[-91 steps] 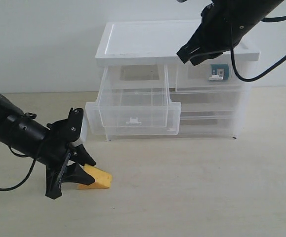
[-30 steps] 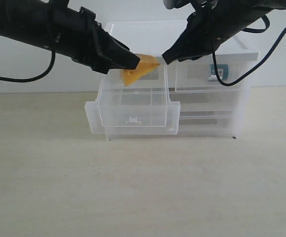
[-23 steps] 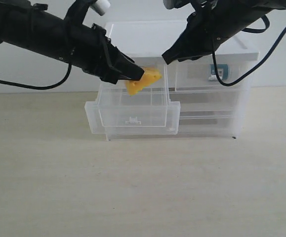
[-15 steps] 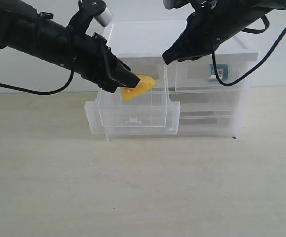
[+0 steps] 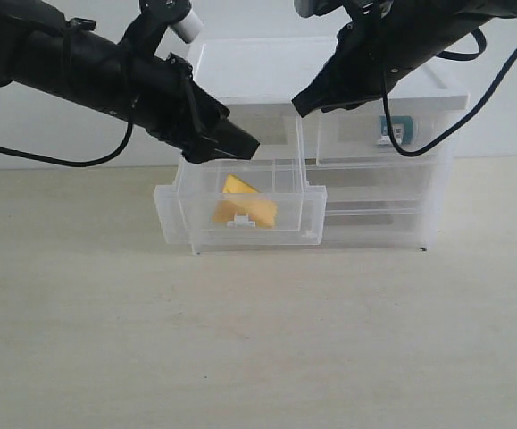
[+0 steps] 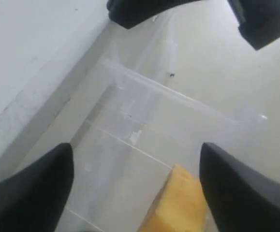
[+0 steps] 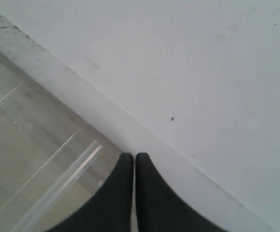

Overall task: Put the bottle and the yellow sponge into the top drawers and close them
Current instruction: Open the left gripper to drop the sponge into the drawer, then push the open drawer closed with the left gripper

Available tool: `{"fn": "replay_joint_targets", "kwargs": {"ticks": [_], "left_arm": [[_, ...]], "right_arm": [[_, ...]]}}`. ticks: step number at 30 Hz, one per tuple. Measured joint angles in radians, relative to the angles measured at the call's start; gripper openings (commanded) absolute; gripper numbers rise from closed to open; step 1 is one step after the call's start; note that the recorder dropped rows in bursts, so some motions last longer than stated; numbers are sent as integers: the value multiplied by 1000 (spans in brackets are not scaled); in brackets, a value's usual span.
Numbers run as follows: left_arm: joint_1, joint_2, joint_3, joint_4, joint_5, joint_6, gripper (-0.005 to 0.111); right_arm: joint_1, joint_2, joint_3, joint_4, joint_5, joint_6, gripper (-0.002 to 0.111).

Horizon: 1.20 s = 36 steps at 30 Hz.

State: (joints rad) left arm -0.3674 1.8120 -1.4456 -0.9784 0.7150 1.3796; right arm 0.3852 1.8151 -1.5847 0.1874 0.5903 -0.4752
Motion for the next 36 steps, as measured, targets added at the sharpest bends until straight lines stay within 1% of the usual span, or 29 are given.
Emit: {"fn": "replay_joint_targets", "kwargs": {"ticks": [1, 3, 4, 6, 7, 8, 10, 11, 14, 17, 19, 20, 22, 23, 24, 25, 26, 27, 29, 31, 33, 36], "left_arm": [[0, -5, -4, -14, 0, 0, 65], [0, -31, -13, -27, 8, 0, 46], [0, -47, -16, -16, 18, 0, 23], [0, -105, -18, 103, 56, -30, 4], [0, -138, -18, 212, 82, -87, 4], [0, -160, -18, 267, 103, -125, 4], [0, -202, -18, 388, 222, -231, 4], [0, -205, -18, 402, 269, -249, 4], [0, -206, -1, 417, 352, -294, 4], [-6, -213, 35, 434, 377, -340, 4], [-24, -217, 61, 460, 377, -373, 4], [-47, -221, 81, 482, 370, -402, 4], [-123, -225, 115, 506, 354, -494, 4], [-146, -225, 126, 510, 344, -520, 4], [-189, -225, 149, 534, 306, -586, 4], [-203, -225, 158, 547, 278, -614, 4], [-226, -212, 172, 595, 218, -679, 4], [-231, -205, 176, 617, 195, -702, 4], [-238, -163, 182, 710, 84, -795, 4], [-238, -138, 182, 764, 0, -840, 4], [-238, -117, 182, 822, -51, -871, 4], [-242, -98, 184, 867, -88, -906, 4]], "right_arm": [[0, 0, 0, 0, 0, 0, 0], [2, 0, 0, 0, 0, 0, 0], [2, 0, 0, 0, 0, 0, 0], [2, 0, 0, 0, 0, 0, 0], [2, 0, 0, 0, 0, 0, 0], [2, 0, 0, 0, 0, 0, 0], [2, 0, 0, 0, 0, 0, 0], [2, 0, 0, 0, 0, 0, 0], [2, 0, 0, 0, -2, 0, 0], [2, 0, 0, 2, -2, 0, 0], [2, 0, 0, 2, -2, 0, 0], [2, 0, 0, 2, -2, 0, 0], [2, 0, 0, 2, -2, 0, 0], [2, 0, 0, 2, -2, 0, 0], [2, 0, 0, 2, -2, 0, 0], [2, 0, 0, 2, -2, 0, 0], [2, 0, 0, 2, -2, 0, 0], [2, 0, 0, 2, -2, 0, 0], [2, 0, 0, 2, -2, 0, 0], [2, 0, 0, 2, -2, 0, 0], [2, 0, 0, 2, 0, 0, 0], [2, 0, 0, 2, 0, 0, 0]]}}
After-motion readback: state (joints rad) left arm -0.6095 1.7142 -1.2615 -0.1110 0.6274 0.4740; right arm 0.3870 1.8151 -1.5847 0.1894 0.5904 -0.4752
